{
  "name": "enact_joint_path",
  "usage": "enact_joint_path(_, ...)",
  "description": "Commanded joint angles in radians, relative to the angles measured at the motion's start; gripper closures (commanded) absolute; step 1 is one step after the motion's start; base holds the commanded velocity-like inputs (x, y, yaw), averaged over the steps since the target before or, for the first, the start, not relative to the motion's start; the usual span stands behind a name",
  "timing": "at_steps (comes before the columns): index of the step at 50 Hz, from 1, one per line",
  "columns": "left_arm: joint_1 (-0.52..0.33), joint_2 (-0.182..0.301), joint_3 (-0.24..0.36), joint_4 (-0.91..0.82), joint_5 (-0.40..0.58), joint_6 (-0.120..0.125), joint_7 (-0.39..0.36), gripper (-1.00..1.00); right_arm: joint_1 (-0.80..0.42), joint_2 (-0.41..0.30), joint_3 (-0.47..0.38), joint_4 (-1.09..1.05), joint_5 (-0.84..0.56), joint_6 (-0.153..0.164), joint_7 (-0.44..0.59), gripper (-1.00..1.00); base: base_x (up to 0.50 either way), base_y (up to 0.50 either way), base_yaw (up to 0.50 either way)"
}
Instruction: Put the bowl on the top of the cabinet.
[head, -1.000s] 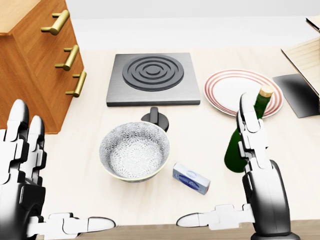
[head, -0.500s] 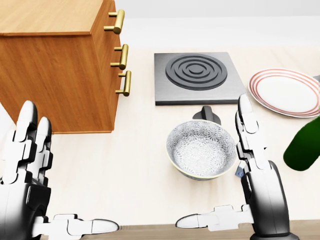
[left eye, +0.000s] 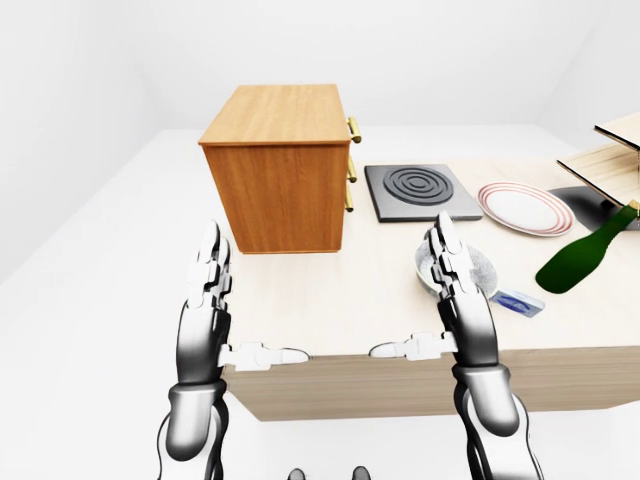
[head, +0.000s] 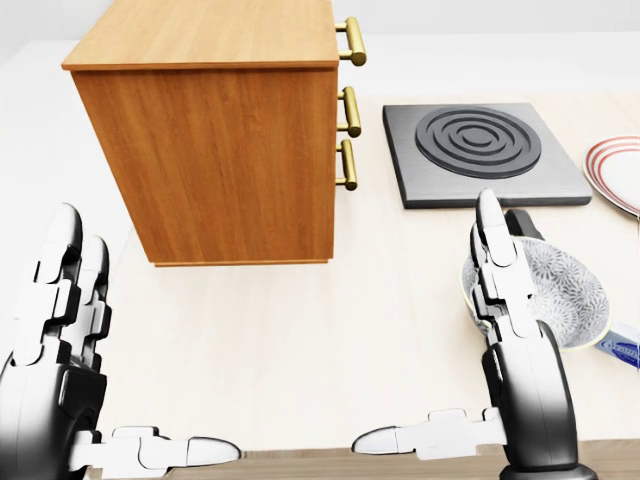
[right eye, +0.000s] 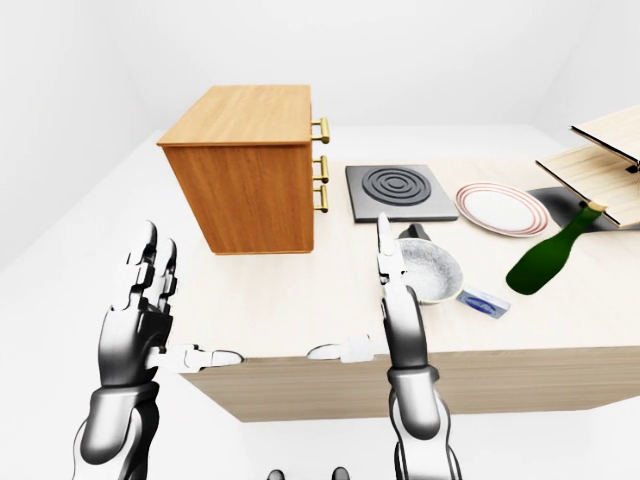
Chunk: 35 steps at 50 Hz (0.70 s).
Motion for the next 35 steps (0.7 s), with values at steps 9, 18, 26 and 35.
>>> enact_joint_path(9,-0.005,0.001,-0.003,0.009,0.0,0.0,-0.002,-1.0,-0.002,0.0,0.0,0.003,0.002,0.0,0.002,-1.0,0.0,0.47,0.0)
enact_joint_path(18,-0.002,0.002,-0.005,0.015,-0.002,0.0,-0.005,-1.0,-0.004,-0.001,-0.001,0.02,0.01,0.0,0.003,-1.0,0.0,0.3,0.0)
enact_joint_path(26,-0.003,0.003,-0.007,0.018,-0.003,0.0,-0.007,-1.0,-0.003,0.0,0.001,0.018,0.016,0.0,0.005,-1.0,0.0,0.0,0.0)
enact_joint_path(35,-0.002,0.003,-0.009,0.021,-0.002,0.0,-0.009,-1.0,-0.003,-0.001,0.003,0.025,0.021,0.0,0.006,-1.0,0.0,0.0,0.0)
